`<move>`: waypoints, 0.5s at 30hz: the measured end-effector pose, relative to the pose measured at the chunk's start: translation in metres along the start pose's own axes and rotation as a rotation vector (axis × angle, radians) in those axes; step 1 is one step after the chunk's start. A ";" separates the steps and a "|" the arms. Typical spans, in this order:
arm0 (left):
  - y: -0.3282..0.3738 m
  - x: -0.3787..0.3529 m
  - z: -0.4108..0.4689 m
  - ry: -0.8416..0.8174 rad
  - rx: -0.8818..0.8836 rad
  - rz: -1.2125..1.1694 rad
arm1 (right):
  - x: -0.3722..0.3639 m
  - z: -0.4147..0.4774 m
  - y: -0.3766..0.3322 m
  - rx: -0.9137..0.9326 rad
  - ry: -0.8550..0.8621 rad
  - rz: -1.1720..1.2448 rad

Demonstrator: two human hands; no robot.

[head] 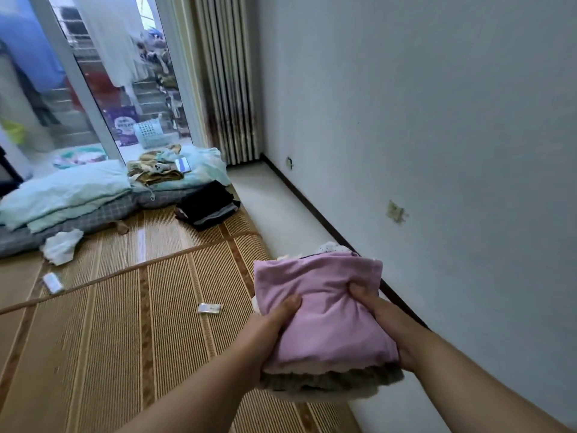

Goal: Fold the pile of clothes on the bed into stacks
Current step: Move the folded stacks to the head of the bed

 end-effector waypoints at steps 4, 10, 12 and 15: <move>0.017 -0.005 0.040 -0.002 0.016 0.021 | 0.031 0.032 -0.010 0.046 0.040 0.035; 0.049 -0.021 0.090 0.068 0.007 0.017 | 0.084 0.067 -0.044 -0.001 0.001 -0.034; 0.056 -0.027 0.111 0.098 0.002 0.020 | 0.101 0.078 -0.058 0.003 -0.046 -0.021; 0.067 -0.043 0.149 0.127 -0.018 0.007 | 0.134 0.103 -0.080 -0.002 -0.097 -0.048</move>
Point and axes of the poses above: each hand's wrist, its own z-axis towards the middle knuckle, its own x-axis out of the back of the hand, y = z × x, the point moved 3 cm from there along z, towards the middle knuckle, and after that the axes turned 14 degrees about -y, right-handed, at the moved point
